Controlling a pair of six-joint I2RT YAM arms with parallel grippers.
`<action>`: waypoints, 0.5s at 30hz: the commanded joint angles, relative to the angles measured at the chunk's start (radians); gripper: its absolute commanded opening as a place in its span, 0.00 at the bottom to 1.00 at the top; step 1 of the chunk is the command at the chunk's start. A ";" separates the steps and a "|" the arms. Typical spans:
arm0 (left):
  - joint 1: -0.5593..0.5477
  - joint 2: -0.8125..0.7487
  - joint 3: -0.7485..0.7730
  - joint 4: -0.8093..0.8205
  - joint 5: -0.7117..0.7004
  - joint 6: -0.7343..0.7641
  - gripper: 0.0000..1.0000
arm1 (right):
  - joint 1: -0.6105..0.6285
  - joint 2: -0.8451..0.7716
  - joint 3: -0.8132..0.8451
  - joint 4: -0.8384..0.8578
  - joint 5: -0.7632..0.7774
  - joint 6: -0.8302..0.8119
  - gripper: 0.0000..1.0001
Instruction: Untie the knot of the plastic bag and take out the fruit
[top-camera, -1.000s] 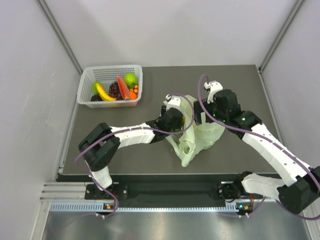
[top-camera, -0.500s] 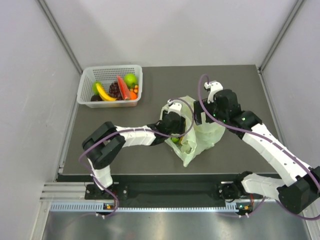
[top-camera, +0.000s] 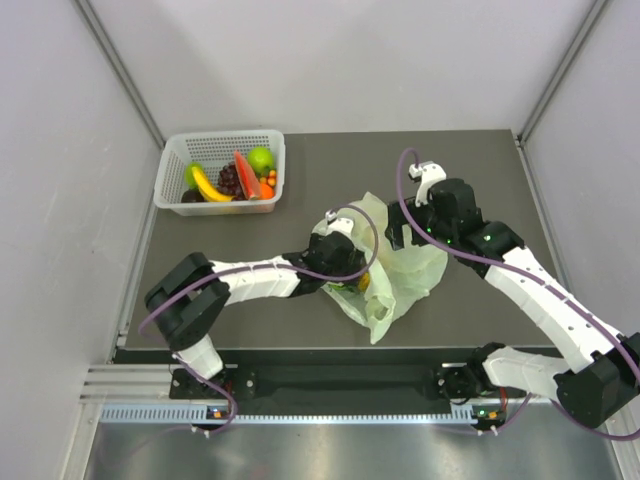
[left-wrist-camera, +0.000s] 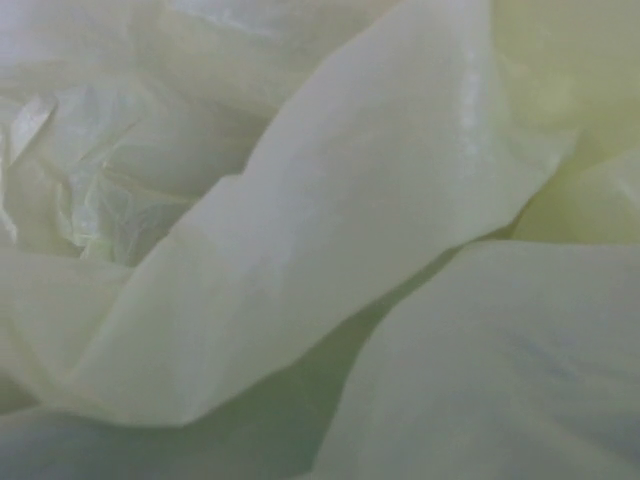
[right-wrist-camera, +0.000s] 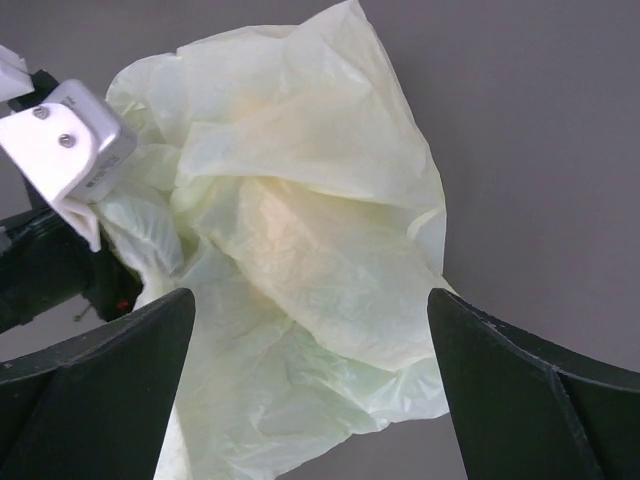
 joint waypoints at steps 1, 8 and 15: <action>-0.004 -0.114 -0.028 -0.133 0.039 -0.036 0.89 | -0.018 -0.008 0.012 0.043 -0.005 0.001 1.00; -0.004 -0.294 -0.097 -0.140 0.152 -0.015 0.80 | -0.018 -0.010 0.021 0.038 -0.018 0.013 1.00; -0.010 -0.304 -0.137 -0.122 0.212 -0.031 0.68 | -0.018 -0.015 0.026 0.032 -0.027 0.022 1.00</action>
